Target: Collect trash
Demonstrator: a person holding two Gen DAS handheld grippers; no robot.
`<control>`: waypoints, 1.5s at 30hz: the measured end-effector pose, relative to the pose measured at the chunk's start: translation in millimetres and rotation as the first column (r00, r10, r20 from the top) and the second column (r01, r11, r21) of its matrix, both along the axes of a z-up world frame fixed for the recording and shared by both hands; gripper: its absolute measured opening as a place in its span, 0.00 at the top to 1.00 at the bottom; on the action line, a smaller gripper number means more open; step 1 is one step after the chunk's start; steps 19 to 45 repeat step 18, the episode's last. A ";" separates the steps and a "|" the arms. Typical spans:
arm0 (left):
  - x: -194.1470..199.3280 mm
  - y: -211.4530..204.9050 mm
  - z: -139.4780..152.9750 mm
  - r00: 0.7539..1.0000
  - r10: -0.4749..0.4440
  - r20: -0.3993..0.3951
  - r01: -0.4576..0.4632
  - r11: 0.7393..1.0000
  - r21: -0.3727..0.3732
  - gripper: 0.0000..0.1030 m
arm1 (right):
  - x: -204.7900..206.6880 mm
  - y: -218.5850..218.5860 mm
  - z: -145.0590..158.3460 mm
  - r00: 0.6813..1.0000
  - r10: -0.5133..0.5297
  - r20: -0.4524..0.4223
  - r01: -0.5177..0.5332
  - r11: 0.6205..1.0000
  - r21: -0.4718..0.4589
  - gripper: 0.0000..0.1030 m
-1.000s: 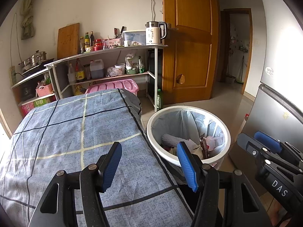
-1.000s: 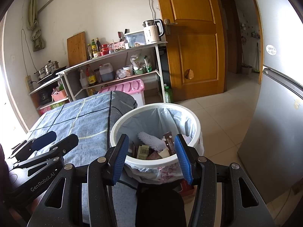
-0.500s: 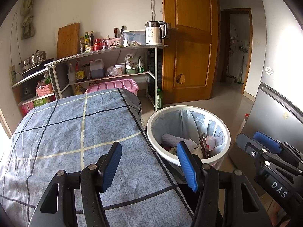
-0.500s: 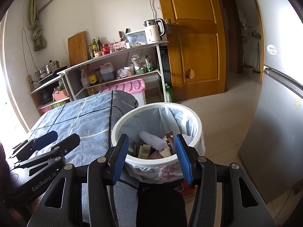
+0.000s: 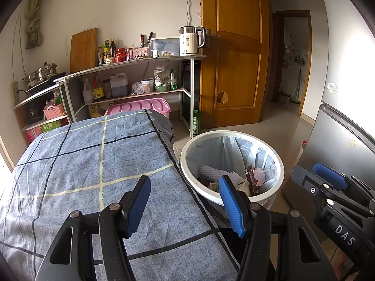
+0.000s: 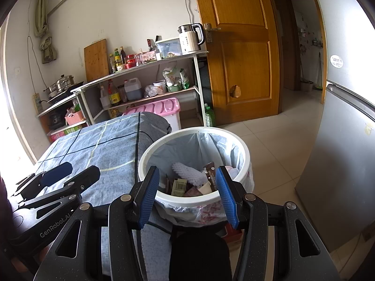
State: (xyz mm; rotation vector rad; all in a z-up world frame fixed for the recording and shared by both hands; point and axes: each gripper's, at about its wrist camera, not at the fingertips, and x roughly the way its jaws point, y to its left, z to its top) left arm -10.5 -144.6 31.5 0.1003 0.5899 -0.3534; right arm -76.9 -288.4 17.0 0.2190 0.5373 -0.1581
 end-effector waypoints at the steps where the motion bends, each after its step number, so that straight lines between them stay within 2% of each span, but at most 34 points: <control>1: 0.2 0.2 0.1 1.000 0.001 0.000 -0.001 1.000 0.000 0.42 | -0.2 -0.3 -0.2 1.000 0.000 -0.001 0.000 1.000 0.000 0.50; 45: 0.5 -0.3 -4.6 1.000 -0.004 -0.007 0.004 1.000 -0.005 0.42 | 0.0 -0.3 0.2 1.000 0.000 0.001 0.000 1.000 0.001 0.50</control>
